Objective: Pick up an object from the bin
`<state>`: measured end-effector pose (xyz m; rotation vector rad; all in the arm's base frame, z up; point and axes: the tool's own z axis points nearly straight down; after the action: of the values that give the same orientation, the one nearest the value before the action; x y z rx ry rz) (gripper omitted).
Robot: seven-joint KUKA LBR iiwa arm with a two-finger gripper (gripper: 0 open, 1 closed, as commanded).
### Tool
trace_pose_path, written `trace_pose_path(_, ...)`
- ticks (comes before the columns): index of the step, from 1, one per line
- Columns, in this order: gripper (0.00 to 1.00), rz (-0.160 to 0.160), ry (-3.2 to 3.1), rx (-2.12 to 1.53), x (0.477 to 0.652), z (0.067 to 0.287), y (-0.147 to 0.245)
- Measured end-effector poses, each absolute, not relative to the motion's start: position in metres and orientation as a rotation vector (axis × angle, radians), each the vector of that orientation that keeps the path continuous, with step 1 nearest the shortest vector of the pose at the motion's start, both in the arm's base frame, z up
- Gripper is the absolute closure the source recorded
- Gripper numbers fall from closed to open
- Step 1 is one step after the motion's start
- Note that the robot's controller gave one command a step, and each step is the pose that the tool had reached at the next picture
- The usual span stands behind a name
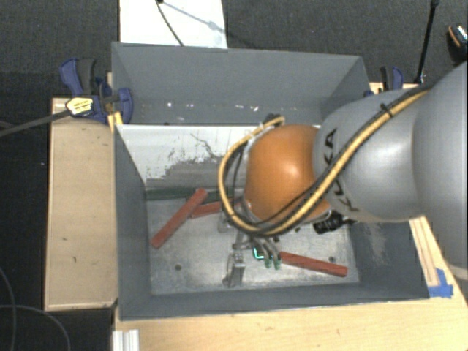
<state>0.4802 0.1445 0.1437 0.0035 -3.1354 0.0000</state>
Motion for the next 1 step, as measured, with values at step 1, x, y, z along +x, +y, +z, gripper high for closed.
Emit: trace_pose_path(1,0.00,0.005,-3.128,0.249,0.5264,0.0674,0.0653)
